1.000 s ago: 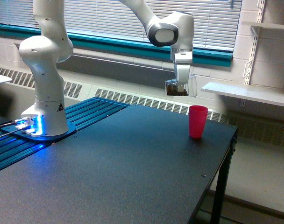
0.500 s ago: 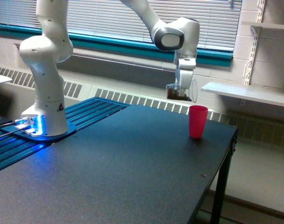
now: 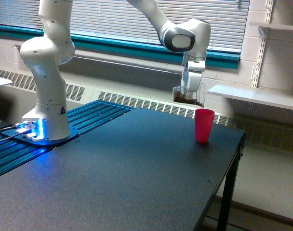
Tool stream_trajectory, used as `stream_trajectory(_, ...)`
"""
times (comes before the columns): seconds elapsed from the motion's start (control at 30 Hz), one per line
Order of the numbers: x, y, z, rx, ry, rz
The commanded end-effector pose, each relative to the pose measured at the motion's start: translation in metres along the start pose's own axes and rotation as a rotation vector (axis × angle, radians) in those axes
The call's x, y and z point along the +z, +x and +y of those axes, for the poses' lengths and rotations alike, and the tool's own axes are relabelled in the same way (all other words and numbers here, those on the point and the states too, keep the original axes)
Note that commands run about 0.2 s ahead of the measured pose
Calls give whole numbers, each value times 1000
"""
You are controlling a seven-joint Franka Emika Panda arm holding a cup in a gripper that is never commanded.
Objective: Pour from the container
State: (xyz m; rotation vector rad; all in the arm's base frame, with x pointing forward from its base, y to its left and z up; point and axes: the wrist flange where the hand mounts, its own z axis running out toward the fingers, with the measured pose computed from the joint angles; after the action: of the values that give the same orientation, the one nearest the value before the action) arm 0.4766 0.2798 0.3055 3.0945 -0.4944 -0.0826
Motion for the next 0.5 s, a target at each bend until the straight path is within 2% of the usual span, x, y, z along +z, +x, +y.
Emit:
stream_trajectory(0.03, 2, -2, -4, 6, -21, -21)
stream_trajectory(0.5, 3, 5, 1, 16, -49, -41)
